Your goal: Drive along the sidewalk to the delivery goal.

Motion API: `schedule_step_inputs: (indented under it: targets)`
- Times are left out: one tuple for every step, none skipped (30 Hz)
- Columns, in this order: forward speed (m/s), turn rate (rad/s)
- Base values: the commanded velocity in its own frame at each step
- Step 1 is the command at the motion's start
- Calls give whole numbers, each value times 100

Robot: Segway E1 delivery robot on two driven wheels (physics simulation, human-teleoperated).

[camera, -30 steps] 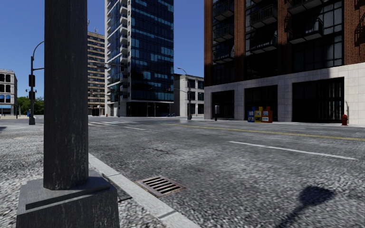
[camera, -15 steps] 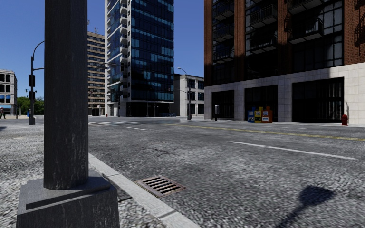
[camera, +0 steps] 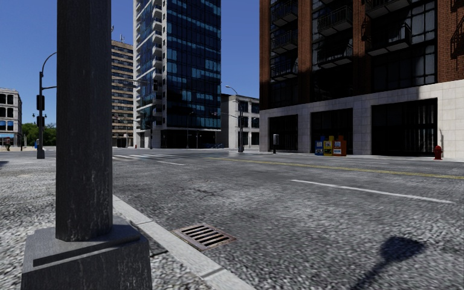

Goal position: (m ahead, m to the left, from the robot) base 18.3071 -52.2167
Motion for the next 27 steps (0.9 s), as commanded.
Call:
schedule_step_inputs:
  targets:
    - [0, 27]
    - [0, 34]
    - [0, 38]
    - [0, 38]
    - [0, 42]
    - [0, 45]
    - [0, 47]
    - [0, 47]
    - [0, 48]
    - [0, 48]
    - [0, 48]
    - [0, 48]
    - [0, 48]
    - [0, 48]
    - [0, 48]
    - [0, 48]
    - [0, 48]
    - [0, 48]
    - [0, 48]
    - [0, 48]
    - [0, 48]
    - [0, 48]
    - [0, 48]
    - [0, 48]
    - [0, 48]
    - [0, 48]
    - [0, 48]
